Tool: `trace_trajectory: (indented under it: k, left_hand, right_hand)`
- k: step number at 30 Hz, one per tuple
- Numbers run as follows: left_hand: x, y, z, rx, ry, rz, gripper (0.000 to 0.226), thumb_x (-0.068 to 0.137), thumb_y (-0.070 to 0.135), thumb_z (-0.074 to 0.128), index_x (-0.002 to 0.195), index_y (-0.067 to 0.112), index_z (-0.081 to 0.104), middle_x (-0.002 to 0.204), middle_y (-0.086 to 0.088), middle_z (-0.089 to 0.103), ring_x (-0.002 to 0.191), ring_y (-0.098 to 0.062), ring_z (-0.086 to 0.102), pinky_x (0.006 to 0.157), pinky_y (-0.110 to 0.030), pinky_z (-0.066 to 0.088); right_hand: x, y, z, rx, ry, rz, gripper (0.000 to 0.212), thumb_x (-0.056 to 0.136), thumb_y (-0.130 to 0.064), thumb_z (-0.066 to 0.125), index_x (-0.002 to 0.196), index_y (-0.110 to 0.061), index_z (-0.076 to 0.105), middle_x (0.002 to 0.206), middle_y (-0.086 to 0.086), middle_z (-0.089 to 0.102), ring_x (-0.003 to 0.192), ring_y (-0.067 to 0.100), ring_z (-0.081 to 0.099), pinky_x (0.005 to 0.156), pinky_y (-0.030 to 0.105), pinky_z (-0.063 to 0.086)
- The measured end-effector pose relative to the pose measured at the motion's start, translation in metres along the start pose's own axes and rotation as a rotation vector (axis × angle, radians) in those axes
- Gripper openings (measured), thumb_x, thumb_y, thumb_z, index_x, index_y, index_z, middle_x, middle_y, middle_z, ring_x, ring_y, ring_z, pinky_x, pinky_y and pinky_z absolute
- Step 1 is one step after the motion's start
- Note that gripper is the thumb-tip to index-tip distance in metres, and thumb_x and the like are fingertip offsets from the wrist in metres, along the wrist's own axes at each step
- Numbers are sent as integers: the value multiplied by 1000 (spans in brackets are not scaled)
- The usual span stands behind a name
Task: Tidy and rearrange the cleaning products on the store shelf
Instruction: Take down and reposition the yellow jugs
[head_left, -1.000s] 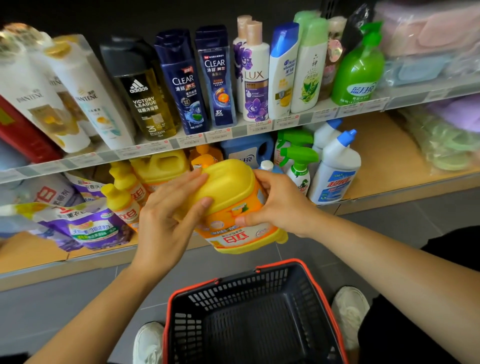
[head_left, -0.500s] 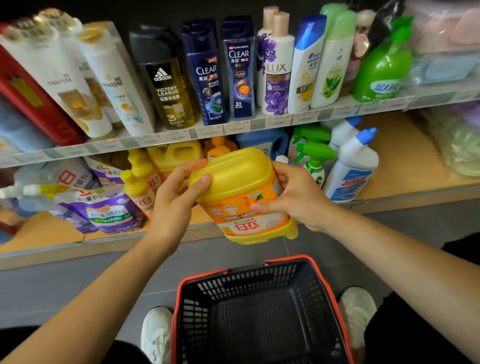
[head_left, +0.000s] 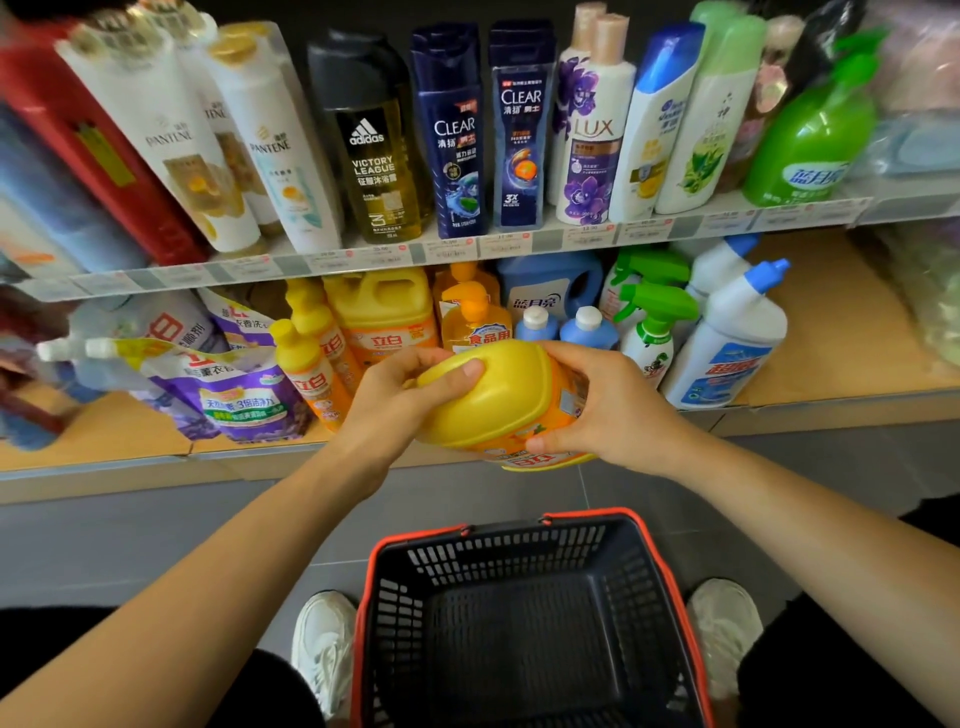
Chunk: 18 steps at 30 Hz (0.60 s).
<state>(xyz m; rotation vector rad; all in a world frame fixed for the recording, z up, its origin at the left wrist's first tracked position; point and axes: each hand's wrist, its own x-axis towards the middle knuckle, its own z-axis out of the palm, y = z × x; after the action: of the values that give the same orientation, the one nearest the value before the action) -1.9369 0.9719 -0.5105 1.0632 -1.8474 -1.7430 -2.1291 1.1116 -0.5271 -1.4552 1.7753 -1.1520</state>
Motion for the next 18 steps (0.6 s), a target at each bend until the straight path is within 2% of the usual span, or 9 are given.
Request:
trace_trajectory:
  k: [5, 7, 10, 13, 16, 18]
  left_hand:
    - [4, -2, -7, -145, 61, 22, 27, 94, 33, 63, 115, 20, 73, 115, 0, 74, 114, -25, 66, 94, -47, 56]
    - [8, -4, -10, -204, 94, 8, 23, 101, 24, 57, 116, 18, 73, 118, -3, 73, 115, -28, 66, 95, -48, 57]
    - [14, -7, -15, -293, 67, -16, 26, 104, 26, 53, 119, 21, 72, 120, -1, 73, 115, -24, 68, 95, -41, 57]
    - [18, -13, -21, -321, 6, -25, 28, 104, 30, 51, 123, 22, 71, 123, -3, 72, 114, -22, 68, 97, -40, 55]
    - [16, -26, -18, -257, -22, -135, 26, 101, 25, 51, 104, 23, 76, 113, -6, 75, 103, -24, 70, 95, -39, 54]
    - [11, -37, -12, -222, -106, -212, 23, 93, 25, 54, 99, 26, 77, 109, -3, 76, 95, -17, 71, 93, -38, 54]
  right_hand:
    - [2, 0, -2, 102, 50, 8, 80, 62, -20, 95, 132, -29, 58, 122, -13, 69, 114, 3, 63, 99, 29, 52]
    - [3, 0, -2, 171, 75, 25, 75, 61, -19, 95, 126, -33, 60, 120, -11, 71, 113, 7, 66, 98, 36, 53]
    - [5, -1, -3, 268, 91, 51, 67, 60, -22, 94, 117, -39, 62, 117, -12, 72, 109, 9, 68, 92, 34, 57]
    - [5, 0, -3, 382, 97, 58, 65, 60, -23, 91, 119, -30, 64, 115, -8, 73, 106, 13, 70, 84, 28, 59]
    - [6, 1, -4, 508, 144, 79, 62, 59, -17, 89, 116, -20, 66, 110, -1, 75, 100, 18, 73, 76, 28, 59]
    - [8, -1, -6, 581, 180, 90, 56, 59, -14, 87, 111, -19, 67, 105, 1, 77, 96, 19, 74, 72, 28, 59]
